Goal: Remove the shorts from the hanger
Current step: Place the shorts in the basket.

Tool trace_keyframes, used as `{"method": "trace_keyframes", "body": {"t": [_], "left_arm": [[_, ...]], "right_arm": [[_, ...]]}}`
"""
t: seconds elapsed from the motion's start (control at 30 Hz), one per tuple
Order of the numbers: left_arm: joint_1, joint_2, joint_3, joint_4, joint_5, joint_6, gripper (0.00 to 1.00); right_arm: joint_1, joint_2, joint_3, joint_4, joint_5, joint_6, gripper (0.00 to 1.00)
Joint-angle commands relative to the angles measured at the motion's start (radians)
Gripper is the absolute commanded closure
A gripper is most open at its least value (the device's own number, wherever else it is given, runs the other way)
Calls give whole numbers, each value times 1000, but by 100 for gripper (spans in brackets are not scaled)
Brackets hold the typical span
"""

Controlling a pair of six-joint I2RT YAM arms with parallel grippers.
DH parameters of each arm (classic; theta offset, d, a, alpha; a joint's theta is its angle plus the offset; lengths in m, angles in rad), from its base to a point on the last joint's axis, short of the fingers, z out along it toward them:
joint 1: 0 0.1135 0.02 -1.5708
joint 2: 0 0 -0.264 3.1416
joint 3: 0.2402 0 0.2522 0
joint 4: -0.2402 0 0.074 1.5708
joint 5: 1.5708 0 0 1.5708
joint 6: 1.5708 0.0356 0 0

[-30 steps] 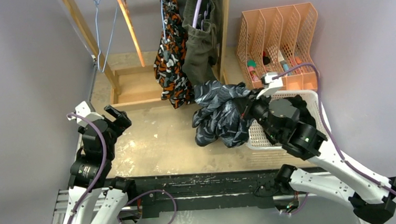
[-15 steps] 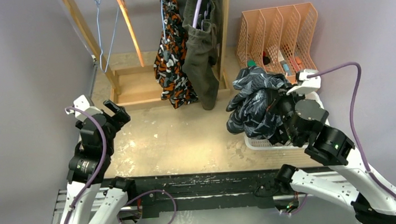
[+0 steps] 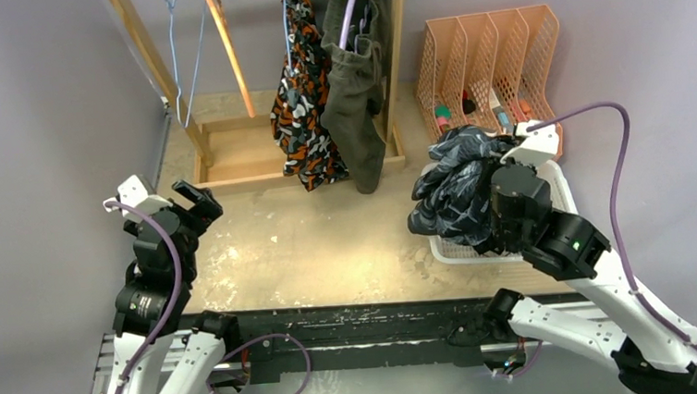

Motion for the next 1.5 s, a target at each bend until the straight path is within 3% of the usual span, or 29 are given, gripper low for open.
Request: {"method": "trace_keyframes", "body": {"t": [0.0, 0.17, 0.37, 0.63, 0.9, 1.1, 1.2, 1.37, 1.47], "left_arm": [[5, -12, 26, 14, -35, 28, 15], [5, -13, -15, 44, -24, 39, 15], [5, -33, -56, 46, -22, 53, 15], [5, -89, -118, 54, -17, 42, 15], [5, -91, -156, 62, 2, 31, 15], [5, -94, -166, 63, 2, 29, 15], [5, -101, -168, 62, 2, 28, 15], [5, -113, -177, 74, 7, 37, 15], [5, -107, -176, 73, 11, 40, 15]], "right_arm": [[-122, 64, 31, 81, 7, -66, 100], [-462, 101, 32, 168, -349, -157, 100], [-609, 126, 92, 108, -364, -113, 100], [-623, 38, 104, 47, -222, -115, 100], [-623, 60, -79, 26, -420, 2, 100], [-629, 150, -313, 163, -516, 145, 100], [-652, 174, -358, 173, -493, 267, 100], [-691, 126, -406, 238, -397, 261, 100], [-721, 133, -401, 176, -295, 327, 100]]}}
